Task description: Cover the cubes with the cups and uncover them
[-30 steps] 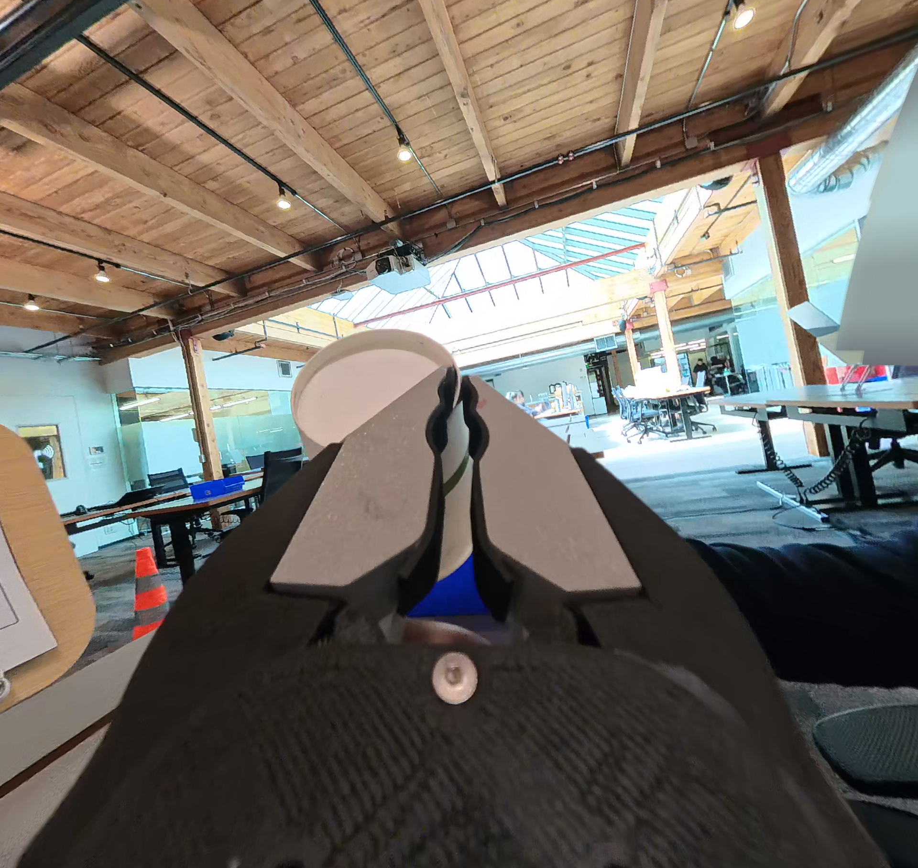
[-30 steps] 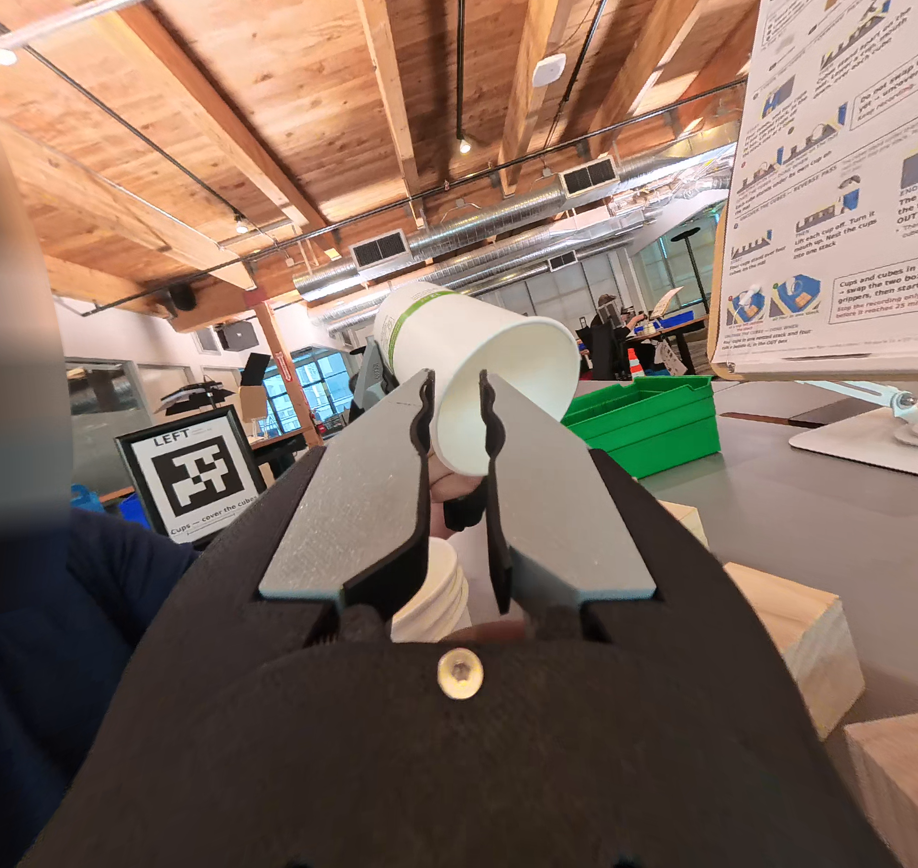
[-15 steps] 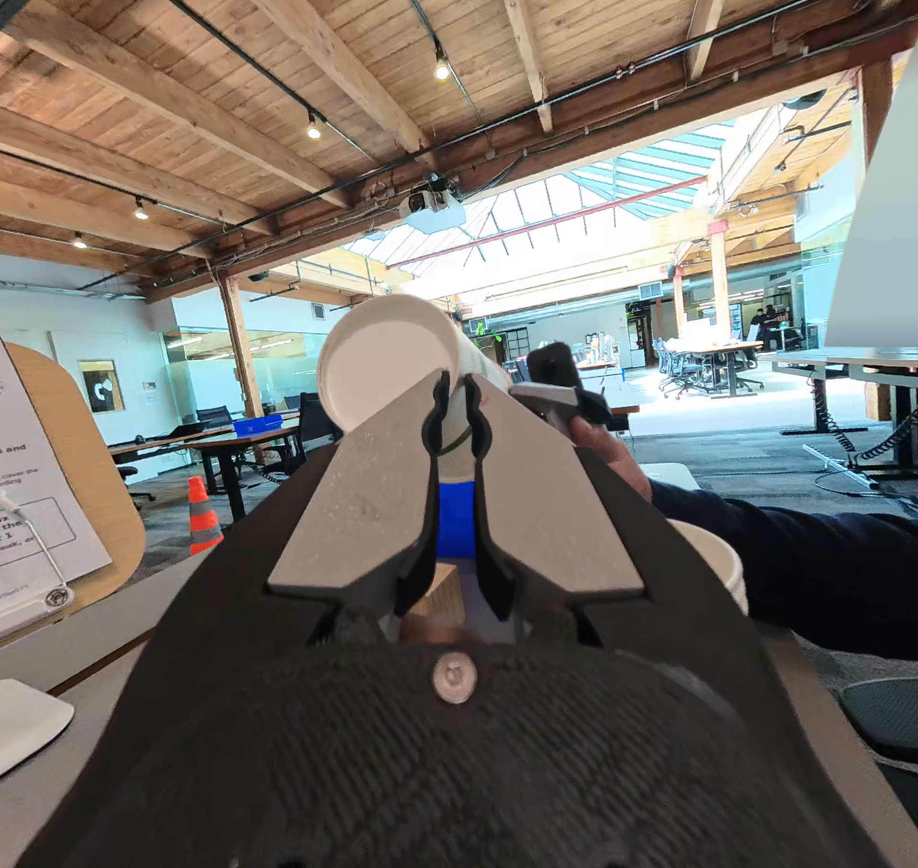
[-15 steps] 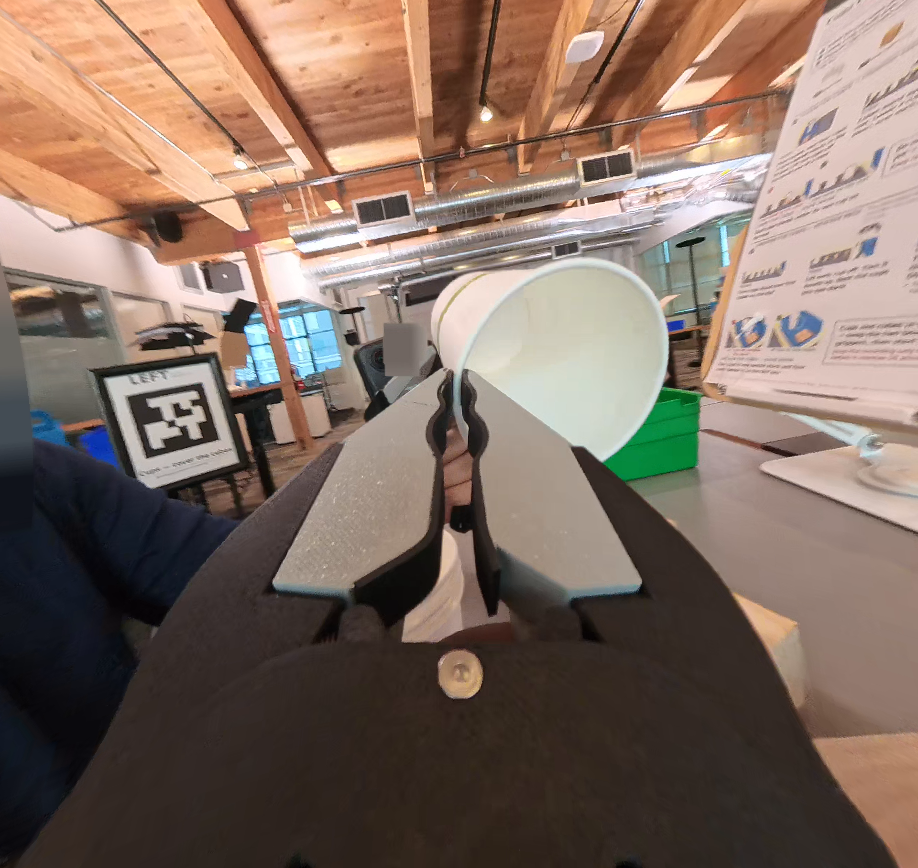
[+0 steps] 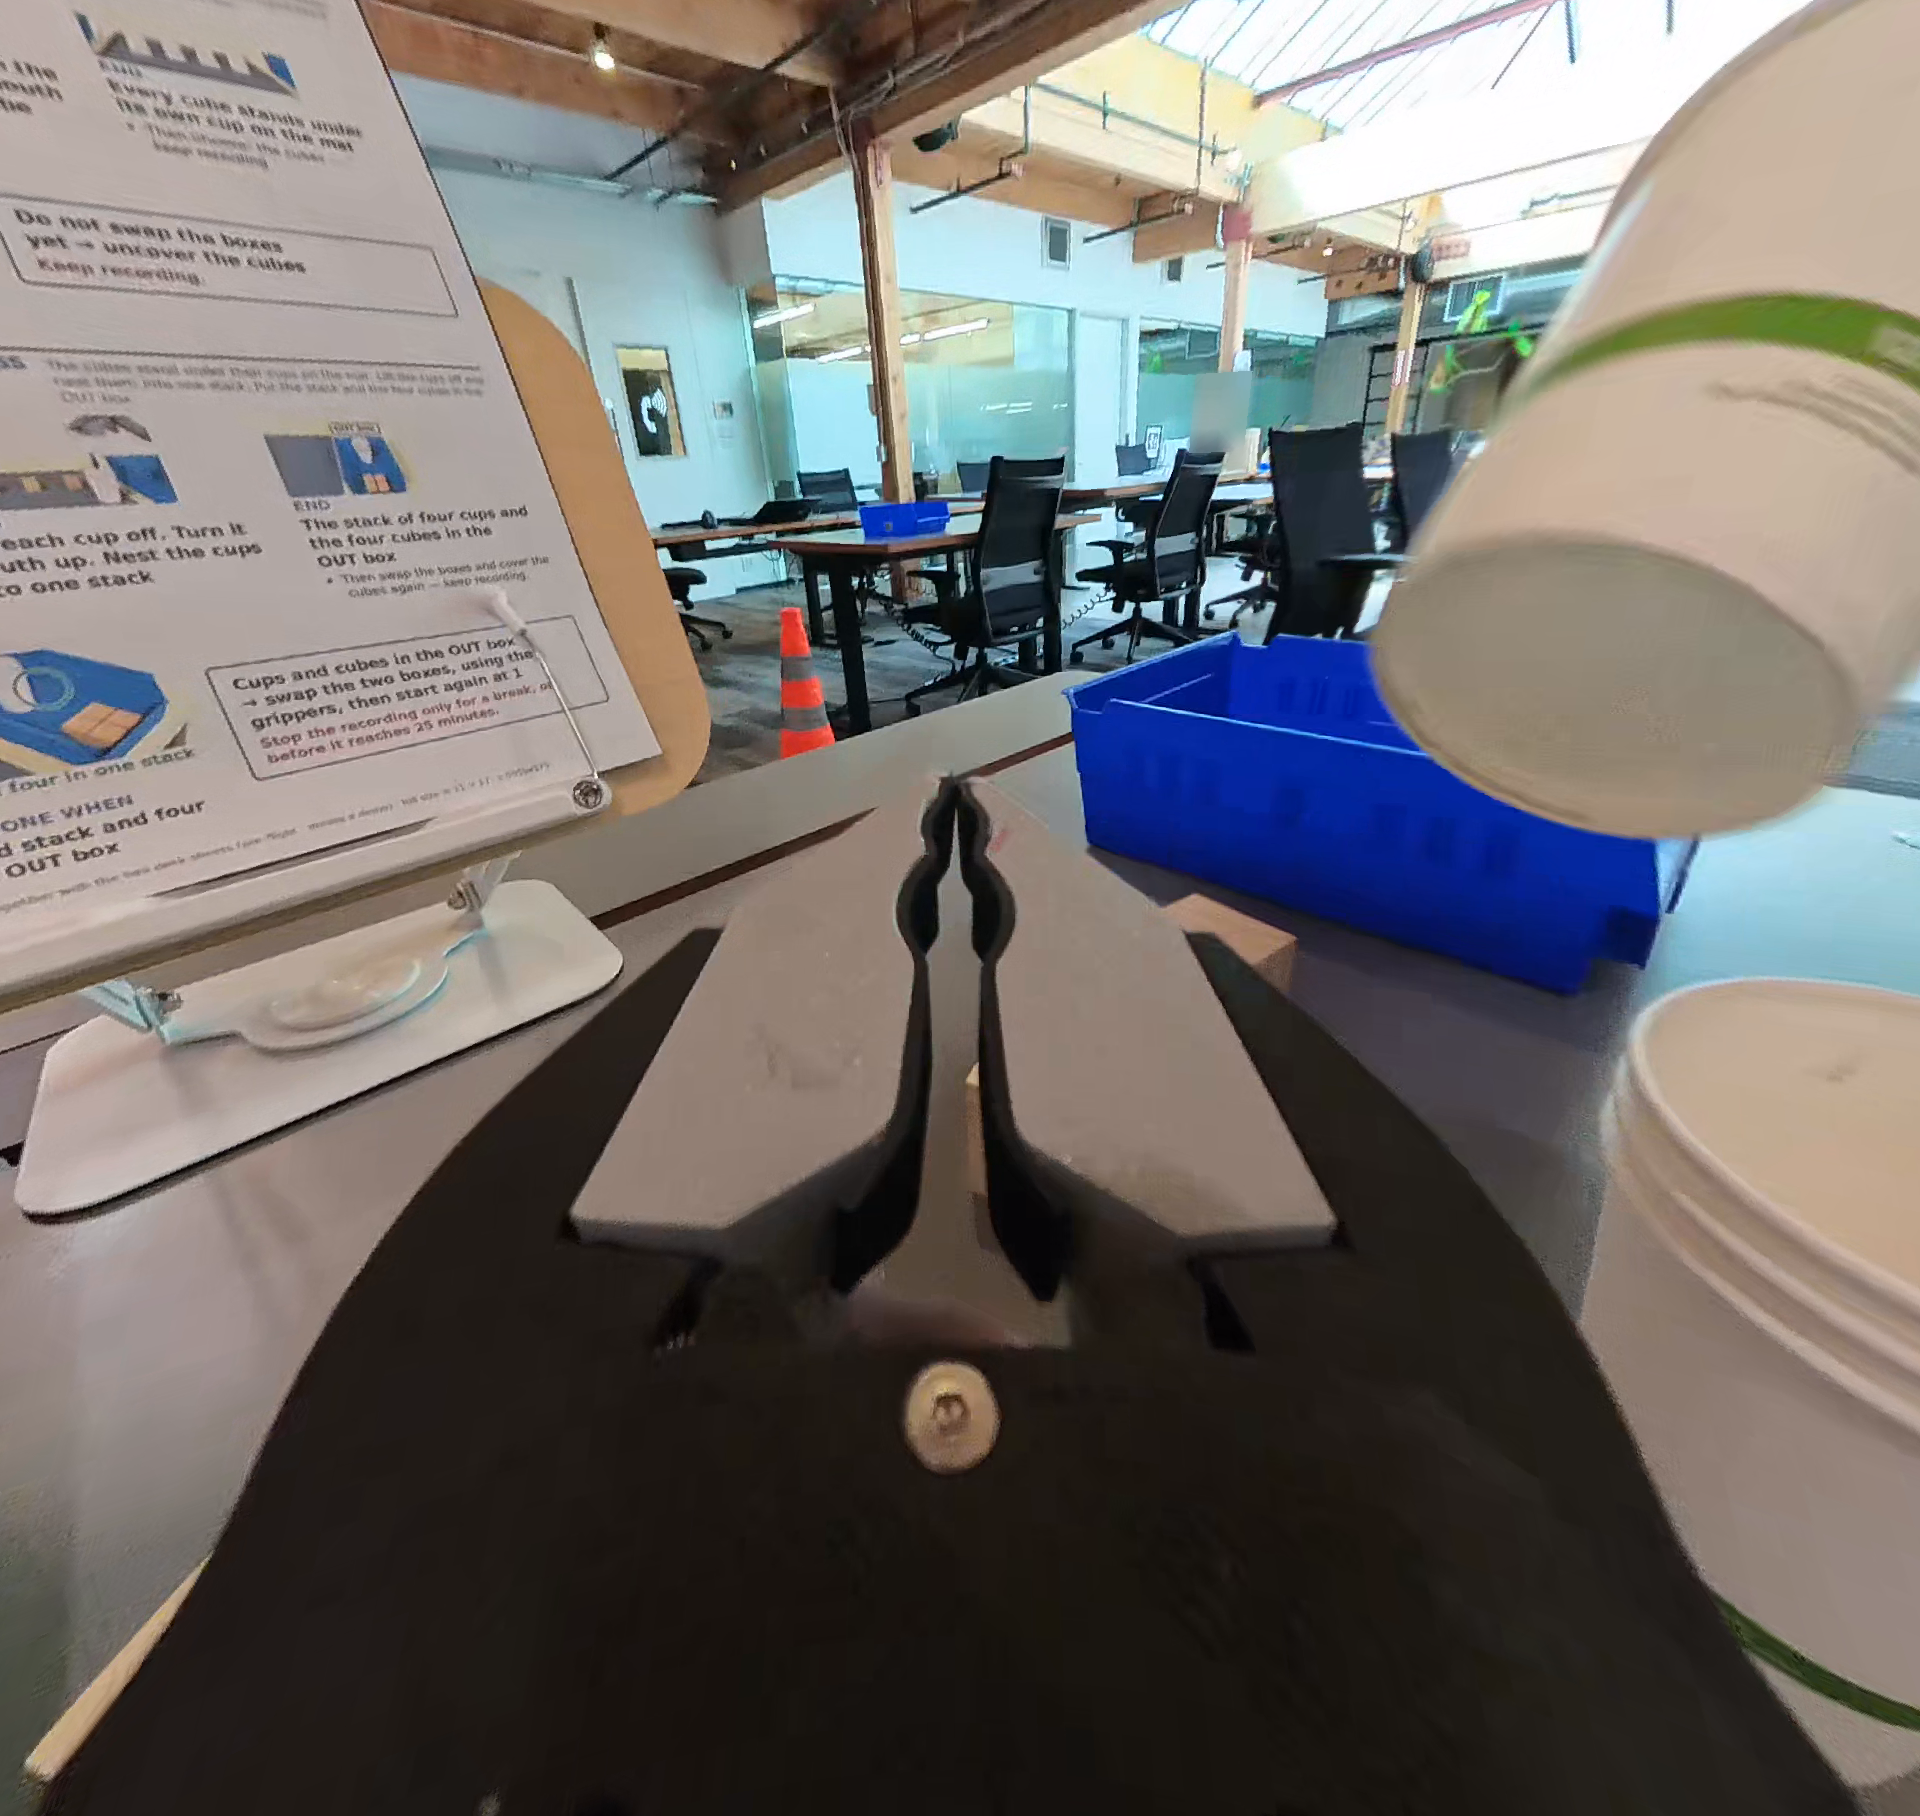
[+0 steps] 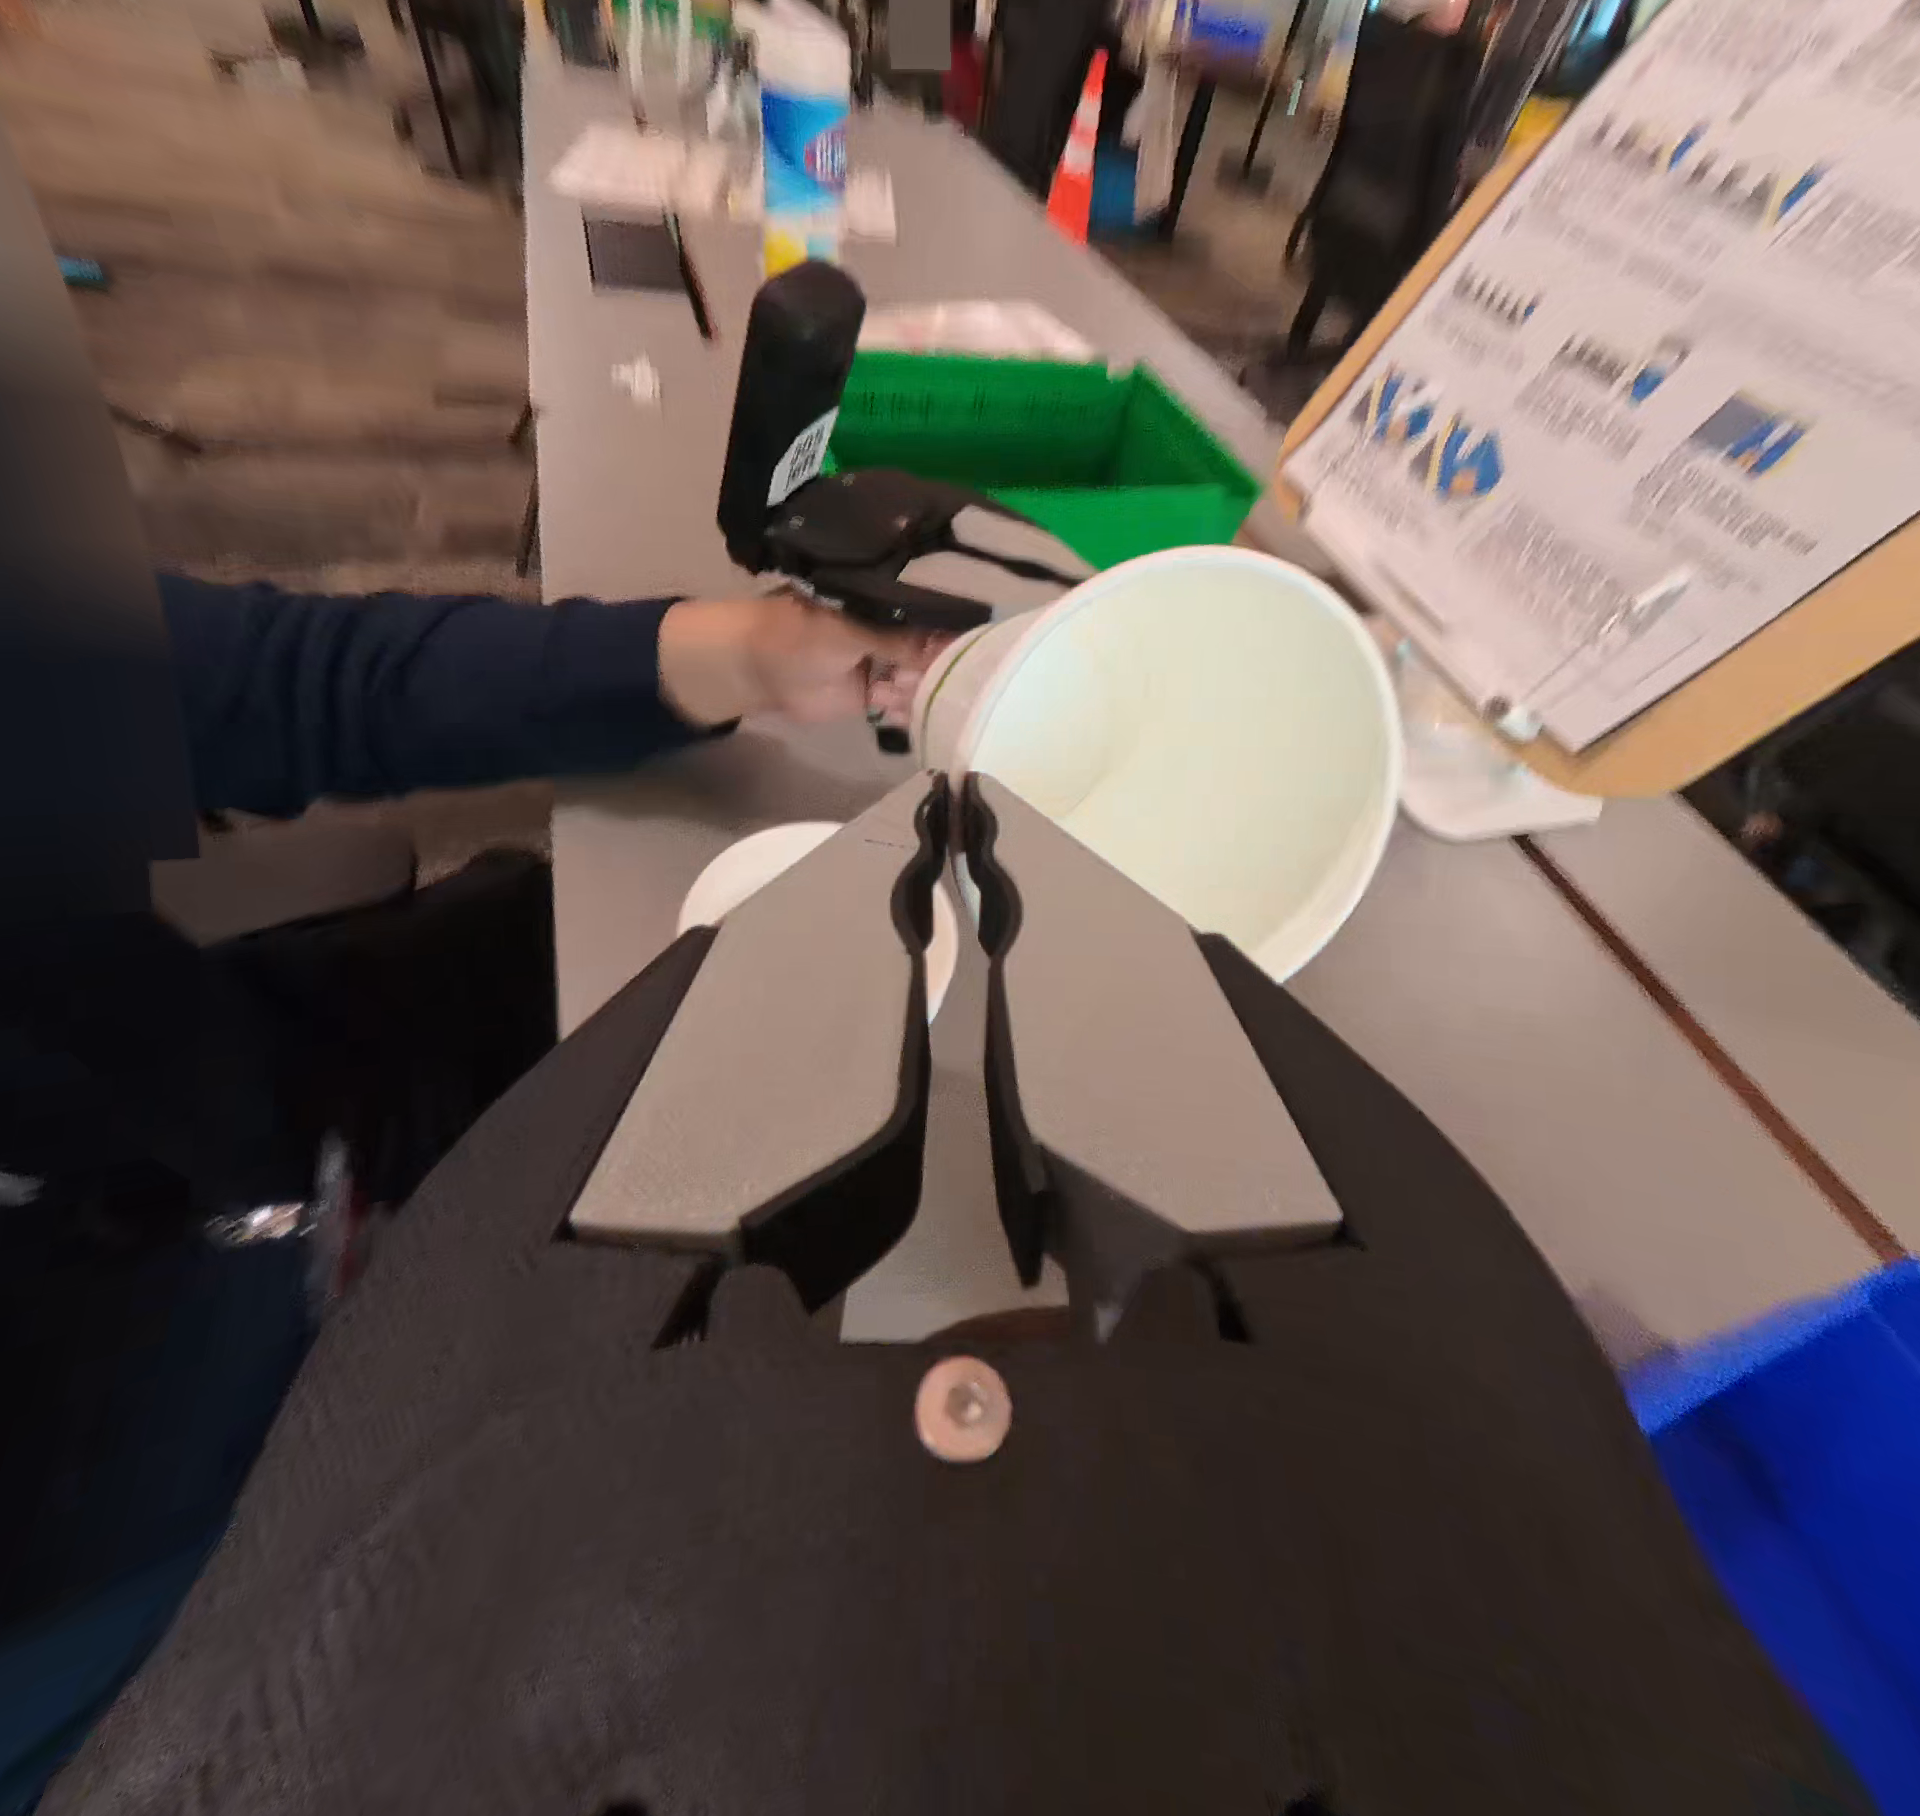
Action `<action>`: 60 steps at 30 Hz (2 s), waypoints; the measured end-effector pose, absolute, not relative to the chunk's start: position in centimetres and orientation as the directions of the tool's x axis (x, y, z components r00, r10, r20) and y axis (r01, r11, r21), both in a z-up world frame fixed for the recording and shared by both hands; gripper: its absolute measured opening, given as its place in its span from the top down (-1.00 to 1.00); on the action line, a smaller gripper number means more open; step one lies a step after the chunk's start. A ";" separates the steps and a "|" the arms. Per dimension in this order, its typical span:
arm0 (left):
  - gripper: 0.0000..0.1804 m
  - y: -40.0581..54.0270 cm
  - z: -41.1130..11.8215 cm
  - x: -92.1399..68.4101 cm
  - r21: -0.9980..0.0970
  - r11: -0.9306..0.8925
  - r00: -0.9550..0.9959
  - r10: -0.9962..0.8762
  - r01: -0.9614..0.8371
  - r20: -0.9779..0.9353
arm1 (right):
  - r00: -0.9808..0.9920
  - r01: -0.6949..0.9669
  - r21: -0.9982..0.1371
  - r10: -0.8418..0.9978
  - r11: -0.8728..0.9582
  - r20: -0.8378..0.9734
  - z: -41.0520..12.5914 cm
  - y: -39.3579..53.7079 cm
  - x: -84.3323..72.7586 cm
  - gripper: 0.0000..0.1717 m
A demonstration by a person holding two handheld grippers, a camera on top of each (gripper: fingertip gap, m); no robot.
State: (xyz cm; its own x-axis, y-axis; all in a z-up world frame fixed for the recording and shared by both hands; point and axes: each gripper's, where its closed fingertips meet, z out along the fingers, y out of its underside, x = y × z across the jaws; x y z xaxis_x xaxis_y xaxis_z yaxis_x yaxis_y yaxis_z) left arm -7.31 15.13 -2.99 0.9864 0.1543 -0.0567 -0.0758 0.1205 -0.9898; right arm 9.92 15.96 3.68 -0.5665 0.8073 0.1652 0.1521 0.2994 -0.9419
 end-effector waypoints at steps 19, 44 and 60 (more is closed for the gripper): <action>1.00 15.4 -3.9 -7.9 -0.993 0.089 0.985 0.160 -0.077 -0.062 | -0.718 0.509 -0.541 0.677 0.669 0.162 -2.3 9.6 11.7 0.85; 0.94 16.6 -9.7 -9.0 -0.979 -0.203 0.987 0.162 0.020 -0.013 | -0.727 0.529 -0.437 0.654 0.728 0.209 -10.9 8.4 11.0 0.86; 0.94 16.4 -10.2 -9.8 -0.973 -0.229 0.980 0.199 0.035 -0.012 | -0.235 0.590 -0.666 0.887 0.455 0.398 4.6 25.8 9.6 0.99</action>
